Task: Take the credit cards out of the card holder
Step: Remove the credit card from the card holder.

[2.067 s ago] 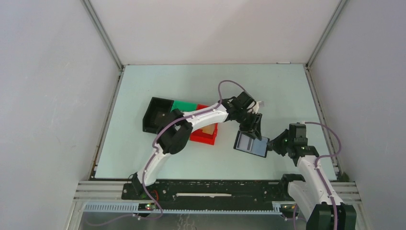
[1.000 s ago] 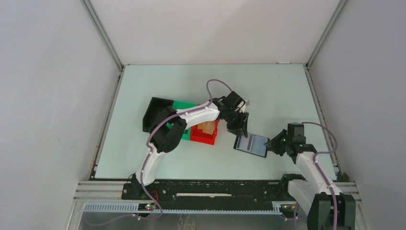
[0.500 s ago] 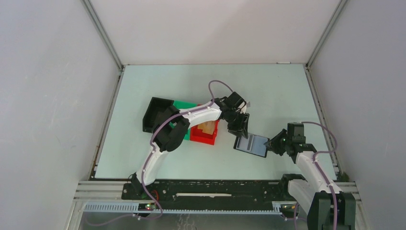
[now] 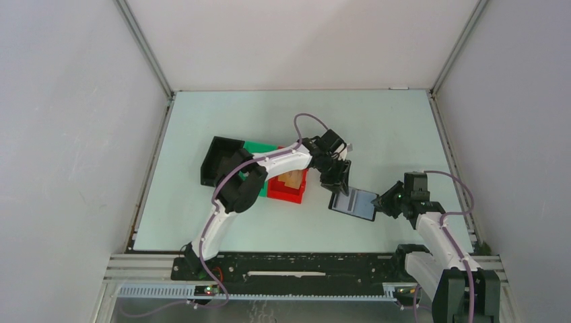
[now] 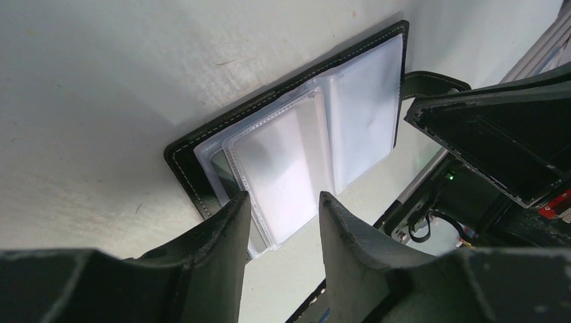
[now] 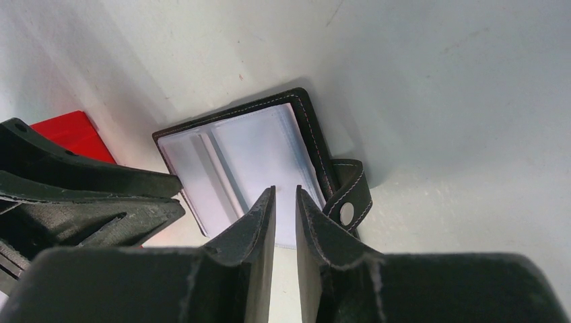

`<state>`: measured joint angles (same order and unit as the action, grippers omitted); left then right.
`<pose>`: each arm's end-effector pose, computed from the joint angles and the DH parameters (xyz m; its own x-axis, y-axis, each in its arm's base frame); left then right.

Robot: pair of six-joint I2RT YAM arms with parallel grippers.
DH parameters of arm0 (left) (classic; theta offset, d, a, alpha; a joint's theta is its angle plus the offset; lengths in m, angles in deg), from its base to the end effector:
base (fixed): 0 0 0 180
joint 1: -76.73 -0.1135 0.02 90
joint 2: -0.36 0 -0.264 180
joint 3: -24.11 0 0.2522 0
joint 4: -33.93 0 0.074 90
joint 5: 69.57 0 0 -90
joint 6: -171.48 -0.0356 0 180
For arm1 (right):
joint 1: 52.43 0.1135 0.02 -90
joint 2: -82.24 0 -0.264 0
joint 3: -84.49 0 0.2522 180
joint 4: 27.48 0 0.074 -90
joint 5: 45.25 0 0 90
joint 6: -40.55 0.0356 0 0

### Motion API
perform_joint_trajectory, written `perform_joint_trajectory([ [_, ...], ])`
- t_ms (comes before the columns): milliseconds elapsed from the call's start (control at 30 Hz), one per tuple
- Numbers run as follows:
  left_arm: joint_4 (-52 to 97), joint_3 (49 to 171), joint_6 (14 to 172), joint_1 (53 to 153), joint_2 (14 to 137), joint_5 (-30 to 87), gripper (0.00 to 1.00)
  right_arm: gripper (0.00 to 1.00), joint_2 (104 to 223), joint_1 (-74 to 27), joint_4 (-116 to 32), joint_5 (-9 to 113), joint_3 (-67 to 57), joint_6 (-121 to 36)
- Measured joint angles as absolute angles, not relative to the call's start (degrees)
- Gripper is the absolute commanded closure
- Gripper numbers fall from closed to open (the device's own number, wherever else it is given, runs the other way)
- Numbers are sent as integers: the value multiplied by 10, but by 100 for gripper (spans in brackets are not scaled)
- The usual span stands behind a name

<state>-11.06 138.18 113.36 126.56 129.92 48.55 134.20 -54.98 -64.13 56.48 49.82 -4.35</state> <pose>0.2988 -0.3800 0.1580 -0.9117 0.3579 -0.2018 0.4030 0.6836 -0.6085 0.1624 0.0000 0.1585 -0.6239 0.7220 -0.2991 0.5184 0.6687 0.5330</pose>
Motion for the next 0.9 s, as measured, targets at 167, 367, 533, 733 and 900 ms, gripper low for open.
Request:
perform_joint_trajectory([
  [167, -115, 1389, 1129, 1270, 1299, 496, 53, 75, 1344, -550, -641, 565, 498, -44],
  [367, -114, 1400, 1129, 1275, 1299, 510, 53, 75, 1345, -550, -641, 565, 498, -44],
  [533, -116, 1400, 1129, 1276, 1299, 506, 52, 75, 1345, -550, -641, 565, 498, -44],
  [733, -137, 1400, 1119, 1276, 1299, 461, 52, 75, 1345, -550, -641, 565, 498, -44],
  [900, -144, 1400, 1119, 1276, 1299, 449, 52, 75, 1345, -550, -642, 565, 498, -44],
])
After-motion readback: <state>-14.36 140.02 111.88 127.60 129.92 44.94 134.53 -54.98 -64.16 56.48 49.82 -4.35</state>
